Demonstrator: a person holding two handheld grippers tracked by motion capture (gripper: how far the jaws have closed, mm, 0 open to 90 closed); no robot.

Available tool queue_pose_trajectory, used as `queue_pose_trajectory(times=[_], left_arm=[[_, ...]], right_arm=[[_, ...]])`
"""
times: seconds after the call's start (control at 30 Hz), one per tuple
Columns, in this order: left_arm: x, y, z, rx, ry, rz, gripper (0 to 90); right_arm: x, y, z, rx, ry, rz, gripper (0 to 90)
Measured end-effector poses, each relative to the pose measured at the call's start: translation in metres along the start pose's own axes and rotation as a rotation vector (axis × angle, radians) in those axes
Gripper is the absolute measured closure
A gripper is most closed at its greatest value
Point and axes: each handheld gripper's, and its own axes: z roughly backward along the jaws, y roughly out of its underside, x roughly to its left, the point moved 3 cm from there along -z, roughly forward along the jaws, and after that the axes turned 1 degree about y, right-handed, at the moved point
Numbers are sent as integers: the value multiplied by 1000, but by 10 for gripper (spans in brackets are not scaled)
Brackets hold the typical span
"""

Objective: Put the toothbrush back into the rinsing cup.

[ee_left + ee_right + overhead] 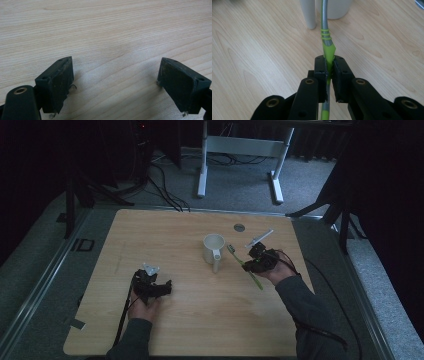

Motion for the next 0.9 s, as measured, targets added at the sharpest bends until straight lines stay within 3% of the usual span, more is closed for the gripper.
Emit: queue_pose_trajectory(times=[0.9], left_arm=[[0, 0, 0, 0, 0, 0, 140]], right_arm=[[0, -13, 8, -122, -31, -53, 825]])
